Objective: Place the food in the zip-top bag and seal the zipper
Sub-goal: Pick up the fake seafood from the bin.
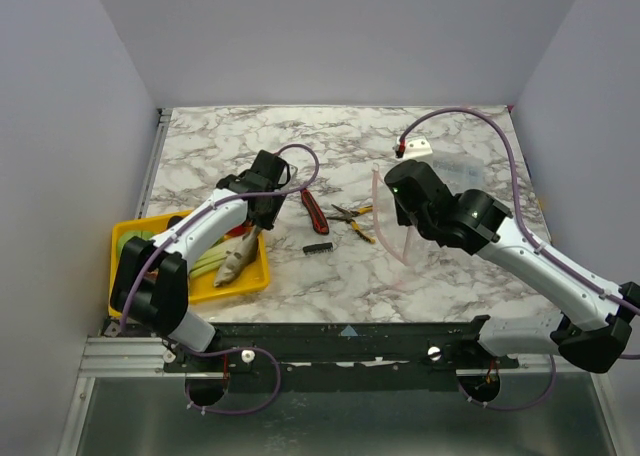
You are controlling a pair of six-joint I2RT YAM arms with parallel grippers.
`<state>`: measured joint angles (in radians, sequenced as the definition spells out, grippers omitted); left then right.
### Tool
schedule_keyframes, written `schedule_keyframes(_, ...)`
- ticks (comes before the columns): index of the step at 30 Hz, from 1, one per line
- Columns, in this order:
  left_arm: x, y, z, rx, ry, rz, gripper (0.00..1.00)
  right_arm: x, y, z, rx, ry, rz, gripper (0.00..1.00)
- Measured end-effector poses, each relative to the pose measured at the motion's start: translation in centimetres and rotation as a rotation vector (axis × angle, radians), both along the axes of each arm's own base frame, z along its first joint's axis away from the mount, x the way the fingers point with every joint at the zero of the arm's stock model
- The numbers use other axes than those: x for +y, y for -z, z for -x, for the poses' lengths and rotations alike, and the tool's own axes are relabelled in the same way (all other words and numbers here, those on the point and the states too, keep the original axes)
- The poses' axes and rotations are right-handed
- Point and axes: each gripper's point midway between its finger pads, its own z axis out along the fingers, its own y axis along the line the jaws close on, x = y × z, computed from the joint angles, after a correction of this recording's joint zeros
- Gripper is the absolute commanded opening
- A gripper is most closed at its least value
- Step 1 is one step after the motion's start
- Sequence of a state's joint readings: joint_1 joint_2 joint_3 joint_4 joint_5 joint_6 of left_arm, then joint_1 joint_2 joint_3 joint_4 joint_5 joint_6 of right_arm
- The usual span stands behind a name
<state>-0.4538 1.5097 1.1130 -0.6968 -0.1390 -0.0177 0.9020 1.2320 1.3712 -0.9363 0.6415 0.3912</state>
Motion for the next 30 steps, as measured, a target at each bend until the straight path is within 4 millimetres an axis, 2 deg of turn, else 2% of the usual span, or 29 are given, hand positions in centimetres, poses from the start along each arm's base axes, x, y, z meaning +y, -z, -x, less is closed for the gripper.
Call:
schedule_keyframes(4,0.2,0.2,0.0,0.004,-0.020,-0.007,0.00,0.1,0.1,0.0,0.005,-0.004,-0.001,0.00)
schedule_keyframes(9,0.5,-0.3,0.0,-0.011,-0.034,-0.011,0.00,0.2,0.2,0.0,0.007,-0.002,-0.004,0.00)
schedule_keyframes(13,0.8,-2.7,0.5,-0.065,-0.043,0.014,0.00,0.3,0.2,0.1,0.010,0.010,-0.026,0.00)
schedule_keyframes(17,0.8,-7.6,1.5,-0.193,-0.043,0.111,0.00,0.8,-0.1,0.2,0.008,0.008,-0.076,0.00)
schedule_keyframes(21,-0.2,-14.6,3.7,-0.386,-0.002,0.315,0.00,1.4,-1.0,0.3,-0.010,0.003,-0.147,0.00)
schedule_keyframes(25,-2.4,-23.0,7.1,-0.635,0.088,0.660,0.00,2.0,-1.6,0.2,-0.020,0.002,-0.199,0.00)
schedule_keyframes(27,-2.9,-25.9,9.0,-0.729,0.127,0.806,0.00,2.3,-1.6,0.2,-0.016,0.003,-0.221,0.00)
schedule_keyframes(28,-3.5,-27.9,10.0,-0.785,0.147,0.934,0.00,2.5,-1.7,0.3,-0.014,0.005,-0.235,0.00)
schedule_keyframes(30,-4.3,-29.6,10.9,-0.811,0.161,1.082,0.00,2.8,-1.7,0.3,-0.010,0.008,-0.263,0.00)
